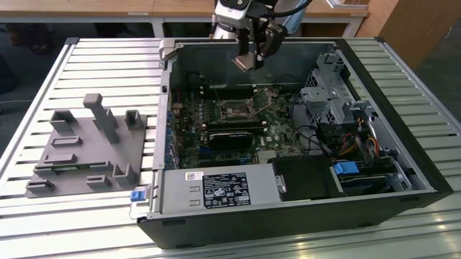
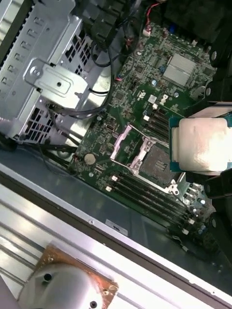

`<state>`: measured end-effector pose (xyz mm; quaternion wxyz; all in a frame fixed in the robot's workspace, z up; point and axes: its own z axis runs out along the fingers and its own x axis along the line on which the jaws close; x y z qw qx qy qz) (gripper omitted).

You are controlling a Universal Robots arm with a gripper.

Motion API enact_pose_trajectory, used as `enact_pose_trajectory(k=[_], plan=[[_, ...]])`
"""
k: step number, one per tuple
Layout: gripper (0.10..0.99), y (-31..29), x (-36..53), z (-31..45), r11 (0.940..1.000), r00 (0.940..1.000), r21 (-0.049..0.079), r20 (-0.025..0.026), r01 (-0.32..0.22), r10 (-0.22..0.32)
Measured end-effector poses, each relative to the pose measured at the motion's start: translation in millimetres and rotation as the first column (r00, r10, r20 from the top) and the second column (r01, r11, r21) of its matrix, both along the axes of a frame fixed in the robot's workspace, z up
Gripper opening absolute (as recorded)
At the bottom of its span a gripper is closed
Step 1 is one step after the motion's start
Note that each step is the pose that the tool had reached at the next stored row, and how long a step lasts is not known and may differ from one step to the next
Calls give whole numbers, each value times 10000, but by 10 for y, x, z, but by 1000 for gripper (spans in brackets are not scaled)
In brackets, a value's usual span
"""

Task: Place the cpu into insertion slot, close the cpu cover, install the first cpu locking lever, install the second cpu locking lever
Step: 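Place the cpu into insertion slot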

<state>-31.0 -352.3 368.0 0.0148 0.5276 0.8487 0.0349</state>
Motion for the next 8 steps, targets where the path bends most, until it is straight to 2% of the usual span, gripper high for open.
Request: enact_pose_trajectory(k=[4,8], plan=[[525,0,0,-8,9974,9974,1,0,720,-720],[525,0,0,-17,9895,9895,1,0,1446,-1446]])
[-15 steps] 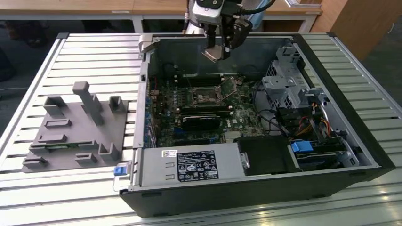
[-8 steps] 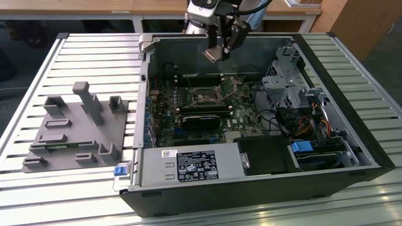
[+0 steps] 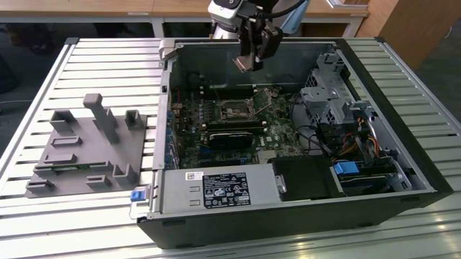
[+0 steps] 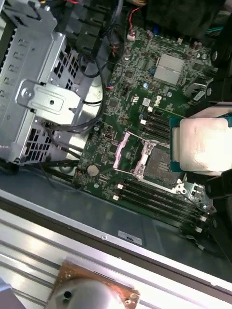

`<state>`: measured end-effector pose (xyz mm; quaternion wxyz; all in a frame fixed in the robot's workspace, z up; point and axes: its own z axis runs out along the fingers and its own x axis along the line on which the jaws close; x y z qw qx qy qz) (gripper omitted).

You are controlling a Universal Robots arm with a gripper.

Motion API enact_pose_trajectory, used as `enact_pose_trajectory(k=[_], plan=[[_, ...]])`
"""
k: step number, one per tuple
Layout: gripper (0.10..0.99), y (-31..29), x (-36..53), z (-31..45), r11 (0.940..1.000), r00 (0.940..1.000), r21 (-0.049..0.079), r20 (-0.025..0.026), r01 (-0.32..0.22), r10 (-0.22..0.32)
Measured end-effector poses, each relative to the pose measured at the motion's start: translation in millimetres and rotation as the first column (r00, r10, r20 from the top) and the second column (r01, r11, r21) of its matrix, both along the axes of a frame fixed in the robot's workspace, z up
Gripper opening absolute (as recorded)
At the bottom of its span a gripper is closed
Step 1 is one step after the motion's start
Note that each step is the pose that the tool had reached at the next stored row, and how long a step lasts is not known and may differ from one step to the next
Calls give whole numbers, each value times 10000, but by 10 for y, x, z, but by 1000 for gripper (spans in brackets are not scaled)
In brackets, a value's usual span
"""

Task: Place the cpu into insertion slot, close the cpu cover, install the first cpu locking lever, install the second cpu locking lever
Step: 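Place the cpu into insertion slot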

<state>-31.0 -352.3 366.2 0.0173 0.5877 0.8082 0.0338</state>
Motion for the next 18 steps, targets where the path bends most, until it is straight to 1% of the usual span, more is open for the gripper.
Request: enact_pose_trajectory(k=[3,6,10,16,18], plan=[[525,0,0,-6,9986,9986,-1,0,538,-538],[525,0,0,-12,9949,9949,-8,1,1006,-1006],[525,2,0,-23,9915,9916,-34,4,1297,-1297],[525,11,0,-66,9891,9891,-38,3,1474,-1474],[525,15,0,-85,9859,9859,-36,4,1674,-1674]])
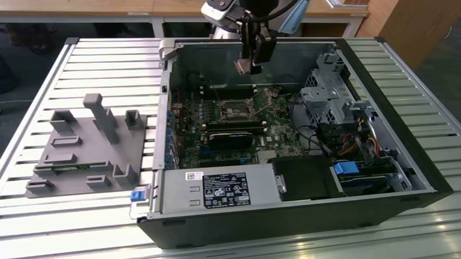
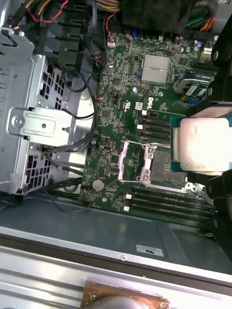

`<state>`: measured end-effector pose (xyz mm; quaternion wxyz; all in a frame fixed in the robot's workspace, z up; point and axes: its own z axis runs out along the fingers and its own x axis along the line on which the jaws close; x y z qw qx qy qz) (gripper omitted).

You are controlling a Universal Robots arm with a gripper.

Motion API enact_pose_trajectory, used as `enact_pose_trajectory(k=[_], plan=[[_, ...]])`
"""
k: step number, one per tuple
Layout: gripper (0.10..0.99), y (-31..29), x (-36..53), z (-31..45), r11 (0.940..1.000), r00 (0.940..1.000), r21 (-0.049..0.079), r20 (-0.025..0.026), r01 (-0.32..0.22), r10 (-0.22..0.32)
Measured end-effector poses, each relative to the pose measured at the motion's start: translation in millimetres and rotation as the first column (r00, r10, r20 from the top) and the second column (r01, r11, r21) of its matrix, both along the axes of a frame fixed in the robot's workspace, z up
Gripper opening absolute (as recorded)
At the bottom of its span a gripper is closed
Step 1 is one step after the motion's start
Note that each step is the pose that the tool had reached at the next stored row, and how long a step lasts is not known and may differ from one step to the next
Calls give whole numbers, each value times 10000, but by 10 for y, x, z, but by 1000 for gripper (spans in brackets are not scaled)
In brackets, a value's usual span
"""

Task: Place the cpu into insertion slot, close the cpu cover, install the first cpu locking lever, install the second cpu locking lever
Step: 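Place the cpu into insertion slot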

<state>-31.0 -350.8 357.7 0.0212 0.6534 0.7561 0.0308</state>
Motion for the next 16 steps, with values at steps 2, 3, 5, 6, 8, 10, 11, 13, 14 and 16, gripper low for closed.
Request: enact_pose_trajectory(k=[2,3,5,6,8,10,11,13,14,16], plan=[[525,2,0,-15,9996,9996,-1,-1,265,-265],[525,3,0,-22,9992,9992,-2,-1,392,-392],[525,6,0,-37,9982,9982,2,0,607,-607],[525,8,0,-44,9980,9980,2,0,630,-630],[525,11,0,-61,9979,9979,-2,-1,641,-641],[525,15,0,-82,9979,9979,-3,-1,642,-642],[525,16,0,-93,9979,9979,-1,-1,643,-643],[525,19,0,-115,9979,9979,-1,0,642,-642],[525,20,0,-127,9979,9979,0,0,642,-642],[525,21,0,-151,9979,9979,-1,0,642,-642]])
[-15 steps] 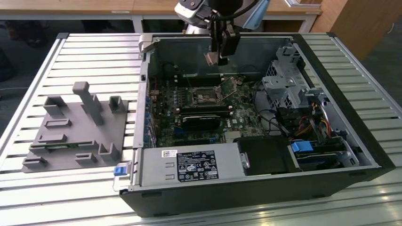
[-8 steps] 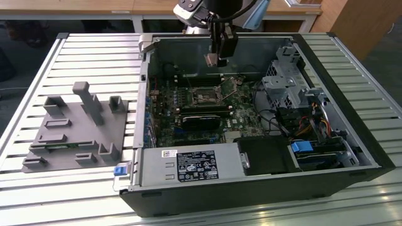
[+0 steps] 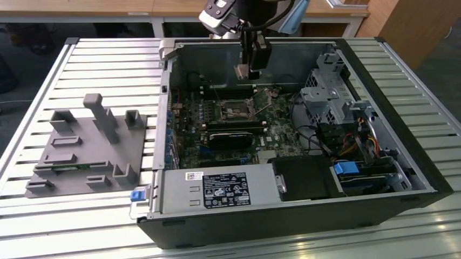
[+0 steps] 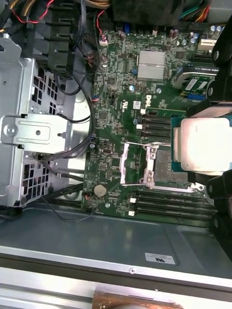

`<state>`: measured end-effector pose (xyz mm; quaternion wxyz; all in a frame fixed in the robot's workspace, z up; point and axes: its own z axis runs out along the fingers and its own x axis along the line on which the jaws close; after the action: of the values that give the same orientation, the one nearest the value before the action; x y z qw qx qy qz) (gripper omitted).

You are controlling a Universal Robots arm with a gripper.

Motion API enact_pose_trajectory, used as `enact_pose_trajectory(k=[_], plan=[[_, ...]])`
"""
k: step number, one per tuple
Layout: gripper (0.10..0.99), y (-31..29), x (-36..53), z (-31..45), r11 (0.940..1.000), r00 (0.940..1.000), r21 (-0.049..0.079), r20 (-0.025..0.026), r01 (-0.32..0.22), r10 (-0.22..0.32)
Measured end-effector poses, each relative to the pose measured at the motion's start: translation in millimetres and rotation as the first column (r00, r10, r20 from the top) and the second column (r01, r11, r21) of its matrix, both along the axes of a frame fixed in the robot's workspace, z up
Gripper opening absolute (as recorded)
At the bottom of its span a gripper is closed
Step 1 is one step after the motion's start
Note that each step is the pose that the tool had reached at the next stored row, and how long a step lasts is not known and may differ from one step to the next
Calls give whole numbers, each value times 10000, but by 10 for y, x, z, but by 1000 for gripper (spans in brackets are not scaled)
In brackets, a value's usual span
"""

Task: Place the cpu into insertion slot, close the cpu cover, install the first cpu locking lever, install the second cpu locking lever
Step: 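Place the cpu into insertion slot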

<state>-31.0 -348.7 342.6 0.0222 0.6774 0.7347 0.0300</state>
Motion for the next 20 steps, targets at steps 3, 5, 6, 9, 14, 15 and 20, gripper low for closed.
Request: enact_pose_trajectory(k=[3,5,6,9,14,15,20], plan=[[525,2,0,-34,10000,10000,1,-3,0,0],[525,3,0,-51,10000,10000,0,-10,0,0],[525,3,0,-57,10000,10000,0,-13,0,0],[525,3,0,-73,10000,10000,0,-15,0,0],[525,3,0,-94,10000,10000,0,-15,-1,1],[525,4,0,-99,10000,10000,0,-14,0,0],[525,4,0,-120,10000,10000,0,-15,0,0]])
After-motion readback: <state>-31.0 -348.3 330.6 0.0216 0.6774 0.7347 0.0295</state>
